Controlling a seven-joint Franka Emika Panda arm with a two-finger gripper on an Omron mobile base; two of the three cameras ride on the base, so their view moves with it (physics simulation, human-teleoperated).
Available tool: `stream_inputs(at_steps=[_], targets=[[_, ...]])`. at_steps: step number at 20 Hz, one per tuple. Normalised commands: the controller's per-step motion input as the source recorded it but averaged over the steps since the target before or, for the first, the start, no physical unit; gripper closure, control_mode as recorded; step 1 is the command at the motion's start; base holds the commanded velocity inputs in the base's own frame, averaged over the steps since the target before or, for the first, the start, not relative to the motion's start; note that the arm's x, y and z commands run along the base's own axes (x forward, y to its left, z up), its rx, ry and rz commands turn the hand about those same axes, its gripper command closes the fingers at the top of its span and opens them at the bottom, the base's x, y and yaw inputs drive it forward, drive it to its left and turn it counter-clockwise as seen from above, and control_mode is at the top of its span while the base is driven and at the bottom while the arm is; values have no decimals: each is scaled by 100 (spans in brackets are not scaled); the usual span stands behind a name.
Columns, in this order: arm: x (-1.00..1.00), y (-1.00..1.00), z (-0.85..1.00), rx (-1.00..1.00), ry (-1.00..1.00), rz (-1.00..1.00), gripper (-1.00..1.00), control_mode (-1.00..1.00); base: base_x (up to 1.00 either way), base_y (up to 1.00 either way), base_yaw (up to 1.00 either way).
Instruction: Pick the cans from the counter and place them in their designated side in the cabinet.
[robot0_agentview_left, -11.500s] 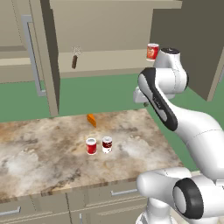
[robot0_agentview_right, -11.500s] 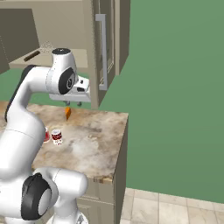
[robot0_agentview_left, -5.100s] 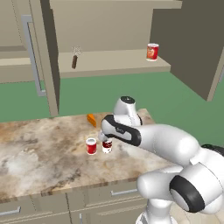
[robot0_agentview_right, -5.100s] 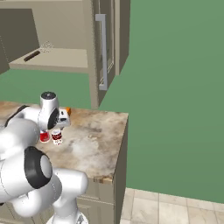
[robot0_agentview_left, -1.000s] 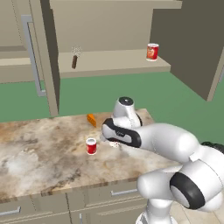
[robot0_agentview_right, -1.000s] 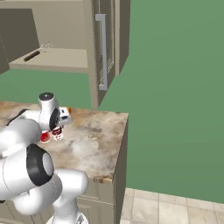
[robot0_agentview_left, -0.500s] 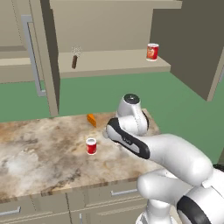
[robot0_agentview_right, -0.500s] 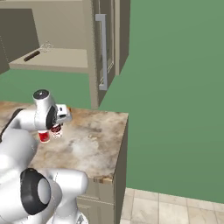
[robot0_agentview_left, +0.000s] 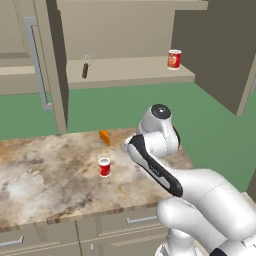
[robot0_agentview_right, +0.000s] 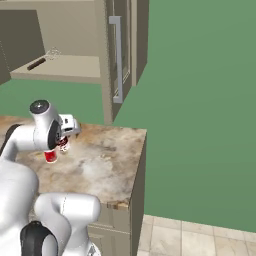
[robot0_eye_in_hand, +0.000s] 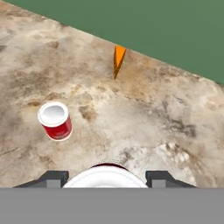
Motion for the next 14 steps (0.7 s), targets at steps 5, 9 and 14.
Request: stream_inputs(at_steps=[5, 9, 14], targets=[[-24, -10, 45, 0, -15, 0, 100, -100, 0, 0, 0], [-25, -14, 47, 0, -10, -1, 100, -100, 0, 0, 0], [-28, -14, 48, 2, -12, 0, 100, -100, 0, 0, 0]])
